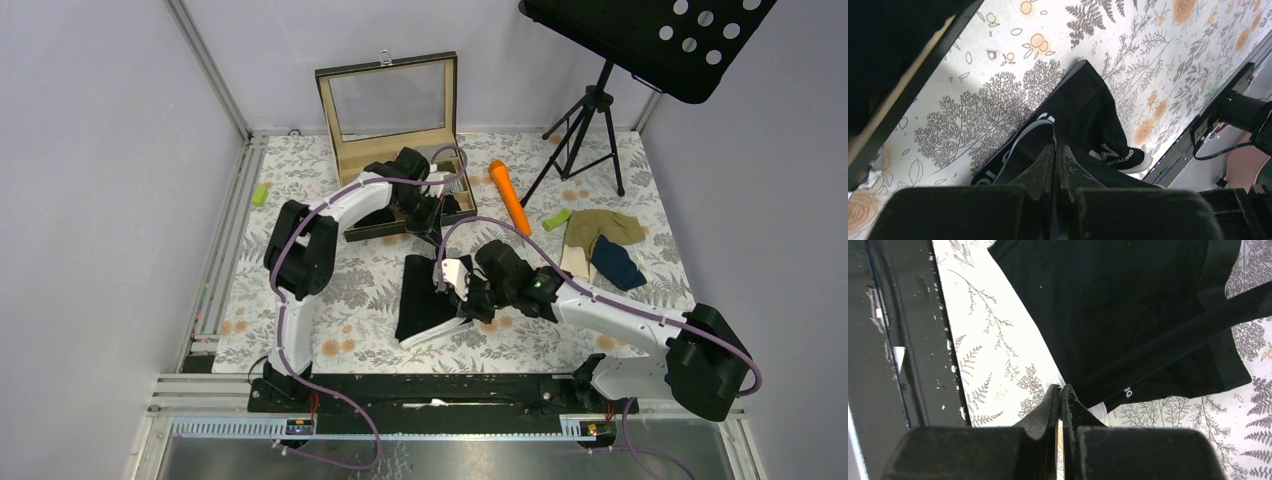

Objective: Roll the underwear
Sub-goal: Fold the underwear at the center of the board.

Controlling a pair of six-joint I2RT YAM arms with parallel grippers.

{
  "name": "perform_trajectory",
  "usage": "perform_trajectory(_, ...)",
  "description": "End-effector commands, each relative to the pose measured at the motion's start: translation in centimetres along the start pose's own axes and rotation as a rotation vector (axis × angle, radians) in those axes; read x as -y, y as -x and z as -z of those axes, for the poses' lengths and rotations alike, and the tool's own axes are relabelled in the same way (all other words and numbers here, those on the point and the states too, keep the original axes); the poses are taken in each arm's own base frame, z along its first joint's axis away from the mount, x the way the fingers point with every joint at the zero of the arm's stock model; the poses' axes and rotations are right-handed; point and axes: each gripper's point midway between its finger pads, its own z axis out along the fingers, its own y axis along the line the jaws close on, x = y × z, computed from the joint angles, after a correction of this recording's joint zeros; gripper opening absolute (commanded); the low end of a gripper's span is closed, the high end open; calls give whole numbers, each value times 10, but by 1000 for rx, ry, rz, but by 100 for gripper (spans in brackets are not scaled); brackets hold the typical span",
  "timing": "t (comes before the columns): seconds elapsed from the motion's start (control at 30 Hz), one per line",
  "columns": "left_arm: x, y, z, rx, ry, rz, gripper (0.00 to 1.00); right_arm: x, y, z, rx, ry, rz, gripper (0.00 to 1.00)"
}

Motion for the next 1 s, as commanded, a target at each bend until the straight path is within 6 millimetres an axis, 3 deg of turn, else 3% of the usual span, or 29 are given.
perform_trajectory(0.0, 9, 34, 2, 95, -7, -54, 0, 5, -2, 4, 29, -43, 10, 2)
perform_trajectory(0.27, 15, 33, -10, 78, -38, -59, 0, 4, -25, -1, -9, -58, -4, 11)
perform_trajectory(0.47, 42, 27, -23, 42, -131, -69, 3, 5, -30, 5, -26, -75, -25, 18)
perform_trajectory(0.53, 50, 25, -30, 27, -145, -74, 10, 11, -26, 12, -14, -119, -30, 30)
perform_trajectory(0.63, 57, 37, -31, 43, -158, -73, 37, 18, -20, 31, -16, -167, -60, 42)
perform_trajectory(0.7, 64, 57, -21, 94, -148, -117, 51, 19, -16, 46, -34, -177, -73, 47)
perform_trajectory(0.8, 75, 84, 8, 180, -143, -185, 57, 20, -13, 65, -27, -219, -93, 46)
perform_trajectory(0.9, 65, 82, 35, 218, -101, -170, 58, 44, 1, 82, 69, -349, -204, 47)
perform_trajectory(0.97, 49, 64, 51, 220, -53, -132, 58, 62, 10, 87, 143, -392, -334, 48)
